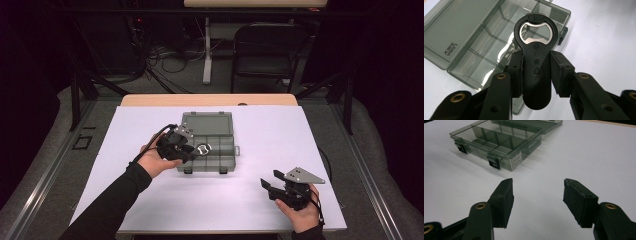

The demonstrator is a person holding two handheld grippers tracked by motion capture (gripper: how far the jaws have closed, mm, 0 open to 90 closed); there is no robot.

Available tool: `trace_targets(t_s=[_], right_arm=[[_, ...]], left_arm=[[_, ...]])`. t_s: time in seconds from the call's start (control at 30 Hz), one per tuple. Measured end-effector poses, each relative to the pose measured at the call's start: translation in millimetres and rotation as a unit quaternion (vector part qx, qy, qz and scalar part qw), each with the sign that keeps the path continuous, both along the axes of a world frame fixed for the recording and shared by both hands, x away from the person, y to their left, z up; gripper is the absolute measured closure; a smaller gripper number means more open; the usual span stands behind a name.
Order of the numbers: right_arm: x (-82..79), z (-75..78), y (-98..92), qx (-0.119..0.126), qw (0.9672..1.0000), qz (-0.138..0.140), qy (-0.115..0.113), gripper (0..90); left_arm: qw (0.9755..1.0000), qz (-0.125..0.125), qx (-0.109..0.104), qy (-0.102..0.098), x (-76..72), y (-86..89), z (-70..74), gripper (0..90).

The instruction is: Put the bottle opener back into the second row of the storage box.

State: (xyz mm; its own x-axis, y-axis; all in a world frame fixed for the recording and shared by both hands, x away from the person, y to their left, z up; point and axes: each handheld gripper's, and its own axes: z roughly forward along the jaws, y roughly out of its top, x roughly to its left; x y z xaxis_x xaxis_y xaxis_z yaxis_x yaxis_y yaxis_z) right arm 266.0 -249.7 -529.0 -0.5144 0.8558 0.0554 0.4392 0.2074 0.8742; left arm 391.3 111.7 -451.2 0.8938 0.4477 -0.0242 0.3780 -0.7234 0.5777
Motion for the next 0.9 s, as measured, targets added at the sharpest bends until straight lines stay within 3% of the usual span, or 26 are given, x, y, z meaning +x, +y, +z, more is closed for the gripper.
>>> trace_targets(t_s=[0.43, 0.9], right_arm=[[0.6, -0.6, -0.5, 0.001, 1.0000, 0.000, 0.003, 40.8], [1.2, -1.6, -0.8, 0.003, 1.0000, 0.002, 0.007, 40.9]], left_arm=[[0.9994, -0.022, 0.027, 0.004, 15.2, -5.3, -12.1, 64.9], [0.9949, -0.059, 0.081, 0.009, 23.5, -24.1, -29.6, 64.9]])
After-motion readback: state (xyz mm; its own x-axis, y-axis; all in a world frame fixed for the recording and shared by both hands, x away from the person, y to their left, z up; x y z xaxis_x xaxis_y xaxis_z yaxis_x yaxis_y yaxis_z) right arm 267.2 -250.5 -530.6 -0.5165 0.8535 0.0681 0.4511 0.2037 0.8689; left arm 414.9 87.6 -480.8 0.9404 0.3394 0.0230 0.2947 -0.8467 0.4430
